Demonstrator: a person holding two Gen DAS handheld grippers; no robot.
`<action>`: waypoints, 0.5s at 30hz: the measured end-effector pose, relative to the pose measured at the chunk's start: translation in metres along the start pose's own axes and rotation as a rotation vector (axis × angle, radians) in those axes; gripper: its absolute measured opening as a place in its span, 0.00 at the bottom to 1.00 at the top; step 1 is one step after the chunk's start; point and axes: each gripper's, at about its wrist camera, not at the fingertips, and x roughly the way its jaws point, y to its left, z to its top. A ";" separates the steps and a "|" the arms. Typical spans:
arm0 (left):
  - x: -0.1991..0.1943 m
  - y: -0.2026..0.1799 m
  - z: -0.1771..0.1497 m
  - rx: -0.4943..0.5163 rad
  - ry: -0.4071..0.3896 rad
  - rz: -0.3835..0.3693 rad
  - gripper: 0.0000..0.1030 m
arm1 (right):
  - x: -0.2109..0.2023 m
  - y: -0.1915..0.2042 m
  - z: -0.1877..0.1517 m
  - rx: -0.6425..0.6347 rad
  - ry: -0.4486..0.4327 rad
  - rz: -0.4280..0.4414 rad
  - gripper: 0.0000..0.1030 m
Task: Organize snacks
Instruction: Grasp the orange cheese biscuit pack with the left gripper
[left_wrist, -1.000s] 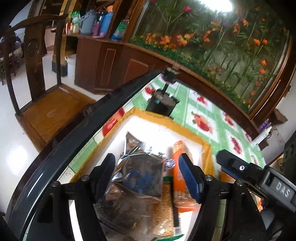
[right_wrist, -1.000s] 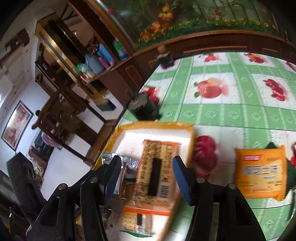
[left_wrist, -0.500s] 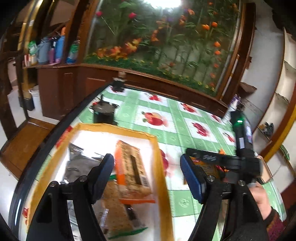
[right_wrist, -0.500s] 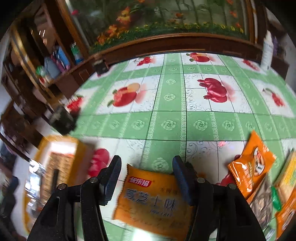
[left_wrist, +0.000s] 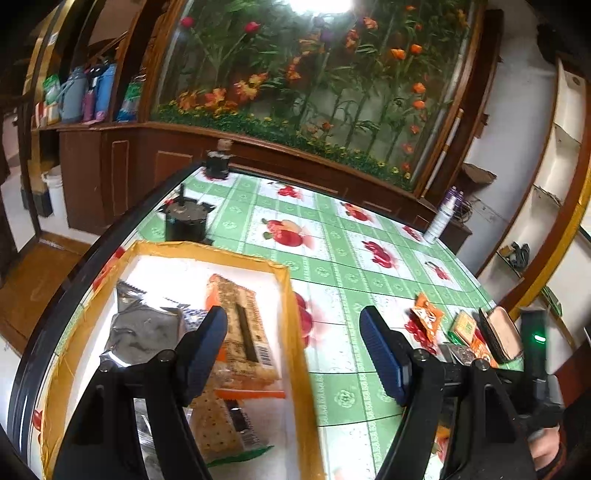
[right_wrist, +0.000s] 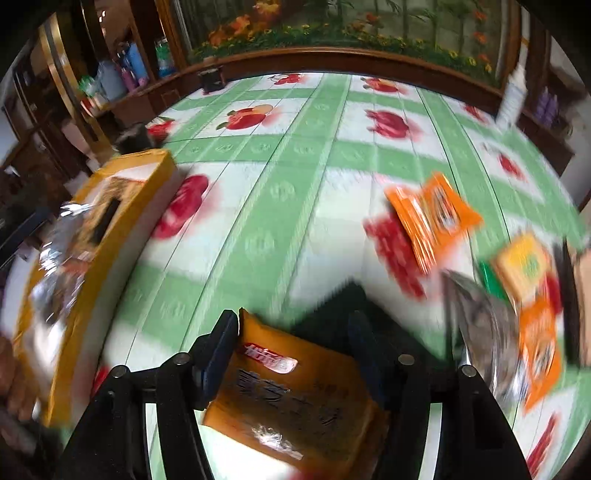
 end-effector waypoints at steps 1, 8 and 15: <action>-0.001 -0.004 -0.001 0.013 0.000 -0.011 0.71 | -0.012 -0.009 -0.005 0.017 -0.034 0.019 0.65; 0.006 -0.059 -0.020 0.182 0.123 -0.278 0.83 | -0.068 -0.099 -0.013 0.284 -0.316 -0.035 0.65; 0.034 -0.149 -0.083 0.536 0.350 -0.341 0.84 | -0.060 -0.125 -0.021 0.391 -0.305 0.099 0.65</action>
